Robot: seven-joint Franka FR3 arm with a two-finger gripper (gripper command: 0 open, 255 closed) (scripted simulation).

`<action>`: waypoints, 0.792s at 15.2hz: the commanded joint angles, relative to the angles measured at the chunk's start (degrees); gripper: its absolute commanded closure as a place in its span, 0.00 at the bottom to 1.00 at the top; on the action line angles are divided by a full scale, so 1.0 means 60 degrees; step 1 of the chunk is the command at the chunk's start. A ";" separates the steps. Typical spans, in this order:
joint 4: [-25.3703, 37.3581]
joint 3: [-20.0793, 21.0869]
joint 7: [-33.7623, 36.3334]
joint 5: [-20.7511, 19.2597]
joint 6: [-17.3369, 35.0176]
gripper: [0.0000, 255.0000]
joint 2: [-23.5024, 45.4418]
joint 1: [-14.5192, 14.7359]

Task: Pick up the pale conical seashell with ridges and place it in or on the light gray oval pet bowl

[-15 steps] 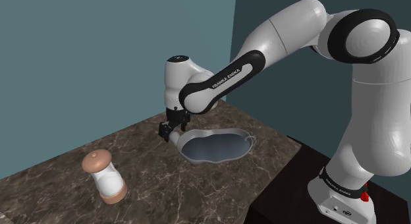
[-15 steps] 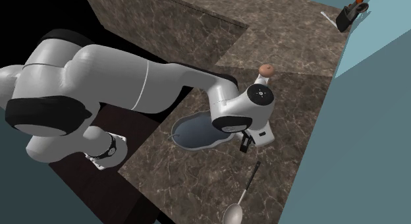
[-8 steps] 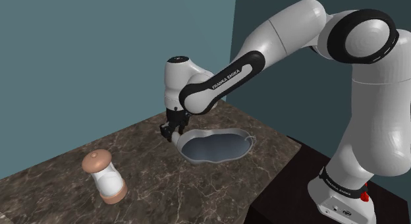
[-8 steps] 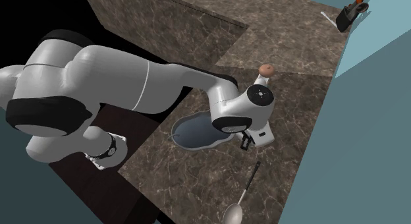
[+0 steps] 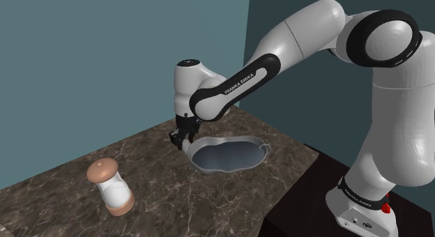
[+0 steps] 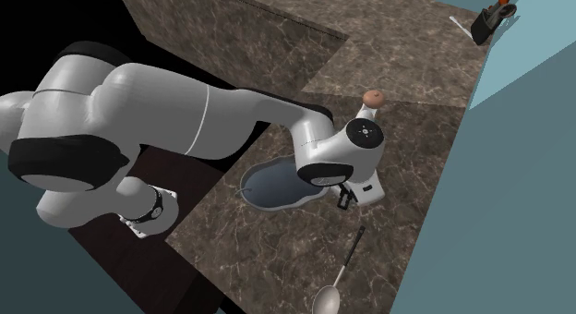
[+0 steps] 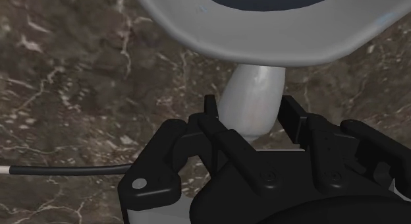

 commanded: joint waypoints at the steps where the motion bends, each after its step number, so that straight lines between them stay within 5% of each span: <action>1: -0.0005 -0.0002 0.0000 -0.0001 -0.0001 1.00 0.0001 -0.0002; 12: 0.0523 0.0156 -0.0206 0.0343 -0.1178 1.00 -0.0687 -0.0115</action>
